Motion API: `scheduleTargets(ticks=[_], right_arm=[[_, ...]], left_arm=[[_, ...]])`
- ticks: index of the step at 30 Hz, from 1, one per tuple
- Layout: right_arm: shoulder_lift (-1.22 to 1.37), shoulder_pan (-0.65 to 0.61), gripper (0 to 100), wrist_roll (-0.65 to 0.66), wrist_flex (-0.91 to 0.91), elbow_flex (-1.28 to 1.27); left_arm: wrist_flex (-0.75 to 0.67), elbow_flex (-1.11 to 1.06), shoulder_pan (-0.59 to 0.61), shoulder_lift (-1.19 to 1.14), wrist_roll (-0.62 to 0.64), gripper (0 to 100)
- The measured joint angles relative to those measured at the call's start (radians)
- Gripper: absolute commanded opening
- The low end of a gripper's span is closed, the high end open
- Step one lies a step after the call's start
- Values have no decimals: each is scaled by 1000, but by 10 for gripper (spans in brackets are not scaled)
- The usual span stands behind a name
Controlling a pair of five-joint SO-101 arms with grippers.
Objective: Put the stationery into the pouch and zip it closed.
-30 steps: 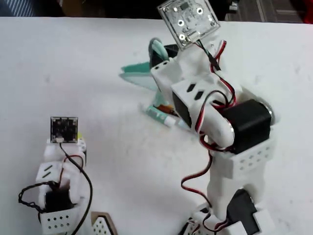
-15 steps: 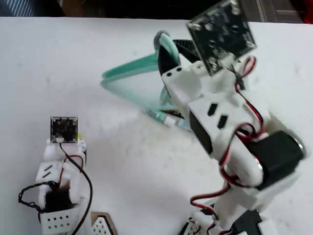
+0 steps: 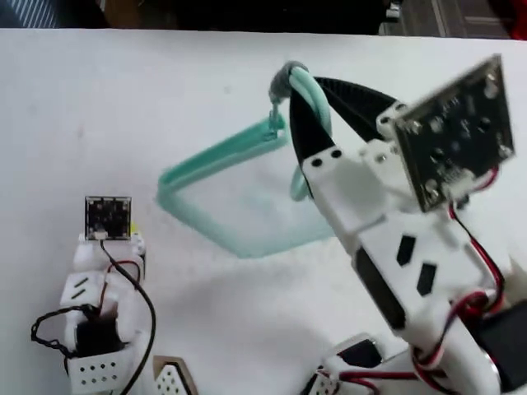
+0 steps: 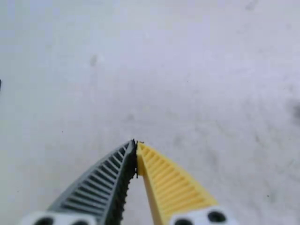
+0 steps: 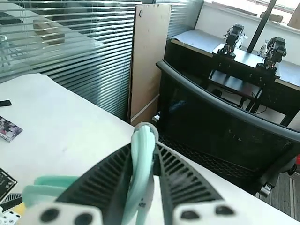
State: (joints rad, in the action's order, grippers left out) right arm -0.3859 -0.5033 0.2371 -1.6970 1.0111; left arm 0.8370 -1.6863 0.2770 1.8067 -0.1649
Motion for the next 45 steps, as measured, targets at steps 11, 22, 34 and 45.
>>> scheduleTargets(ticks=[11, 22, 34, 45], right_arm=[[-190, -58, 17, 0, -2, -377], [-347, -104, 17, 0, -2, -543], [-285, -103, 17, 0, 138, -591], [-78, -175, 17, 0, 149, -585]], left_arm=[[-97, 0, -18, 0, 0, 27], [-284, 44, -259, 0, 58, 27], [175, 537, -769, 18, -124, 24], [239, 620, -876, 18, -167, 27]])
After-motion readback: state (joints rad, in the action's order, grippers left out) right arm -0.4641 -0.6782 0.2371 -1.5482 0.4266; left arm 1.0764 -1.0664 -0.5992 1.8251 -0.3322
